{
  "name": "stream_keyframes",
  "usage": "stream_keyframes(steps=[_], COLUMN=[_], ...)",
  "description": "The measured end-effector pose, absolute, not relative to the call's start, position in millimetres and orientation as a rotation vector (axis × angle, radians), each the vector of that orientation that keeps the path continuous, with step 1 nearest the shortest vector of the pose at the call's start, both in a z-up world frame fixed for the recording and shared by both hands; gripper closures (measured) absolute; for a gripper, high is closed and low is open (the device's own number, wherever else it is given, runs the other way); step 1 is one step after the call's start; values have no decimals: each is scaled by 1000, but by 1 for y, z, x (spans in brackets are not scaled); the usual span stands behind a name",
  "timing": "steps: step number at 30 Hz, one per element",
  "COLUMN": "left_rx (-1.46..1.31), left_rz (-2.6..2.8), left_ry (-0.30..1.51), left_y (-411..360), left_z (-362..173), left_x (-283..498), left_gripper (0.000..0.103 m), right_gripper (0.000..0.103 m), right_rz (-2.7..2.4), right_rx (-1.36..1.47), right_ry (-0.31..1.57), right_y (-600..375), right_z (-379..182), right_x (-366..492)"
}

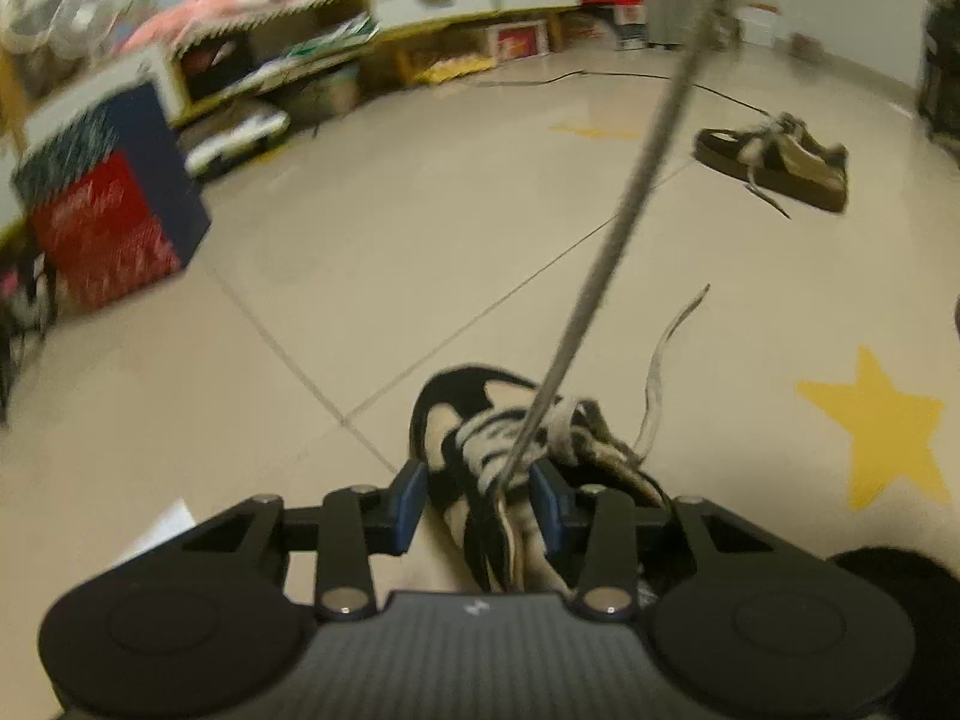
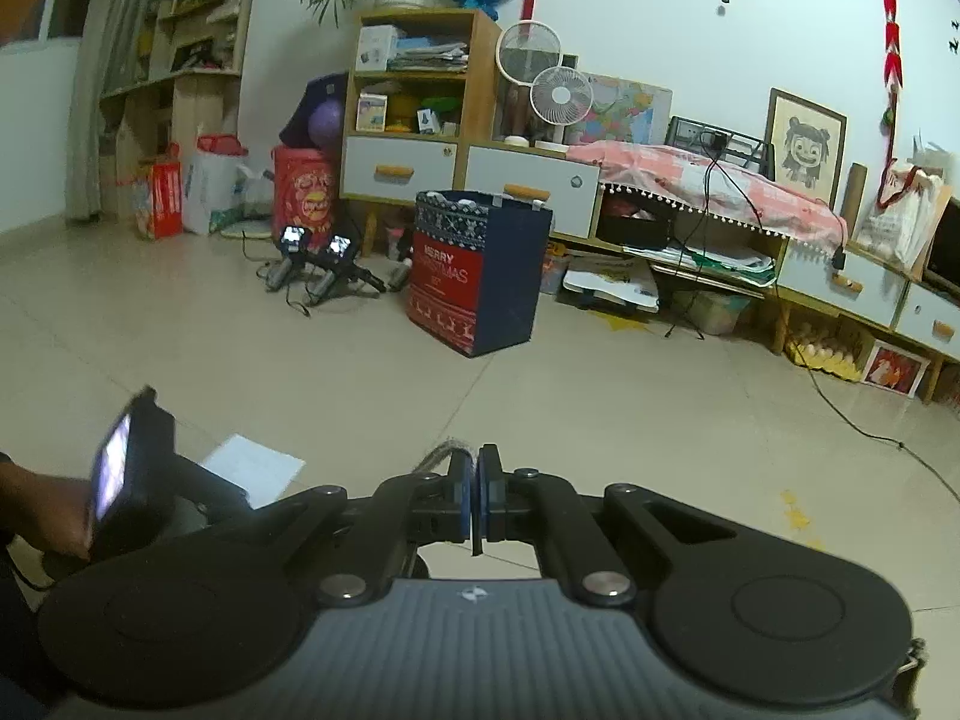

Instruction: Lace up shoes with both hands

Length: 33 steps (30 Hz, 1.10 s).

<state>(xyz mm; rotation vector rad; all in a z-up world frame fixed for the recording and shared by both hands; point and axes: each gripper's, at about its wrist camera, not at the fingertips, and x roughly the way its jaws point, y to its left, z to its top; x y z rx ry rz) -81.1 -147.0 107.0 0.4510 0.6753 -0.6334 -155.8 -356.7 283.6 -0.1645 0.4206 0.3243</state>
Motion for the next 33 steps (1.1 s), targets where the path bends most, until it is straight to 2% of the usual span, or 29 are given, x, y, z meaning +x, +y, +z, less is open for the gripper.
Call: stream_keyframes(steps=[3, 4, 6, 7, 18, 22, 25, 31, 32, 33], left_rx=[493, 499, 485, 477, 96, 46, 85, 45, 44, 28], left_rz=[-670, -686, -704, -713, -590, -443, -329, -135, -107, -96], left_ry=[631, 622, 610, 604, 478, 403, 401, 439, 439, 445], left_y=[-157, -160, -163, -165, -124, -87, -58, 6, 14, 20], left_z=[110, 111, 115, 117, 174, 194, 192, 180, 179, 179], left_x=[-80, -79, -76, -74, -45, -26, -7, 17, 19, 21], left_gripper=[65, 78, 96, 99, 100, 100, 100, 99, 98, 92], right_gripper=[102, 102, 102, 102, 101, 101, 99, 96, 96, 96], right_rz=[346, 352, 367, 375, 540, 520, 464, 337, 322, 311], right_rx=[-121, -112, -101, -98, -105, -37, 53, 456, 506, 547], right_ry=[402, 393, 378, 370, 322, 294, 420, 716, 743, 766], right_y=[-356, -355, -353, -352, -319, -329, -342, -381, -384, -385], right_z=[287, 287, 289, 290, 291, 295, 268, 170, 157, 145], right_x=[-156, -156, -157, -157, -141, -139, -121, -87, -86, -87])
